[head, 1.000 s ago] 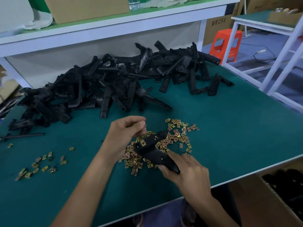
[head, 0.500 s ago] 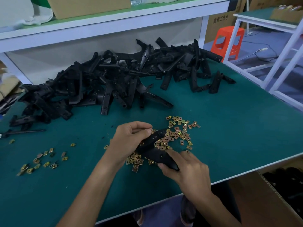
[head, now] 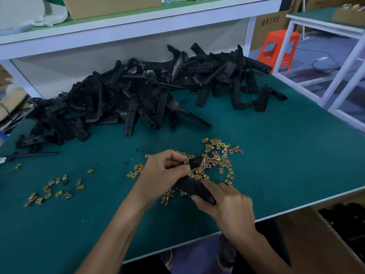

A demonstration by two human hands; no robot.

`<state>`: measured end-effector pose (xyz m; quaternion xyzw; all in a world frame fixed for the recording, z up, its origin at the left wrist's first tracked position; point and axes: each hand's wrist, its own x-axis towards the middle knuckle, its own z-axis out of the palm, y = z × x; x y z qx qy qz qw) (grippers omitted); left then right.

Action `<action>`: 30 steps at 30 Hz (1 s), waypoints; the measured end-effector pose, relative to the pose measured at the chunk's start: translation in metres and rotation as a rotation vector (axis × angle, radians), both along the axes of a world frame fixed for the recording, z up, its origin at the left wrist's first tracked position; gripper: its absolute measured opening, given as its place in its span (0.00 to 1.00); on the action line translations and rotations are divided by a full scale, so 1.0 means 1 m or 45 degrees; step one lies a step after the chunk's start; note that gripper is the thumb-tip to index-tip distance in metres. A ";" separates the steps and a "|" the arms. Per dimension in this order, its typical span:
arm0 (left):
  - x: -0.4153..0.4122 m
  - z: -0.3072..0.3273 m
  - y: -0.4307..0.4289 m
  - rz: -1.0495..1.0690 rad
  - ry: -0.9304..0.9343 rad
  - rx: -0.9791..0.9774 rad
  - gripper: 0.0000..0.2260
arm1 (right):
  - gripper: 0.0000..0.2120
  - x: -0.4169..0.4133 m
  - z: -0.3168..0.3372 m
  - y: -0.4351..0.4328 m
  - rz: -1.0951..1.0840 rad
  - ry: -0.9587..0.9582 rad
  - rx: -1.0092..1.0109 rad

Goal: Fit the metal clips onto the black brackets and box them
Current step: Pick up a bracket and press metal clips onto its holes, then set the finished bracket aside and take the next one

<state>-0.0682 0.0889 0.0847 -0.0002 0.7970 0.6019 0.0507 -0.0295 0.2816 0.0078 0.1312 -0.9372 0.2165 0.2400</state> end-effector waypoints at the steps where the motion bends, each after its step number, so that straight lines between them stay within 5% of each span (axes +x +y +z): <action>1: 0.003 -0.003 0.001 -0.012 0.050 -0.090 0.09 | 0.22 0.000 0.000 0.000 -0.002 -0.011 -0.002; 4: 0.010 -0.013 0.001 0.057 0.238 -0.340 0.10 | 0.20 0.000 -0.001 0.000 -0.006 -0.025 0.012; 11: 0.023 -0.022 -0.008 0.084 0.332 -0.433 0.19 | 0.19 -0.001 -0.001 0.001 -0.128 -0.011 -0.154; 18: 0.028 -0.019 -0.005 0.217 0.582 -0.555 0.12 | 0.20 -0.002 0.003 0.002 -0.176 -0.027 -0.399; 30: 0.027 -0.020 -0.002 0.120 0.598 -0.706 0.12 | 0.20 -0.004 -0.003 0.005 -0.177 -0.044 -0.397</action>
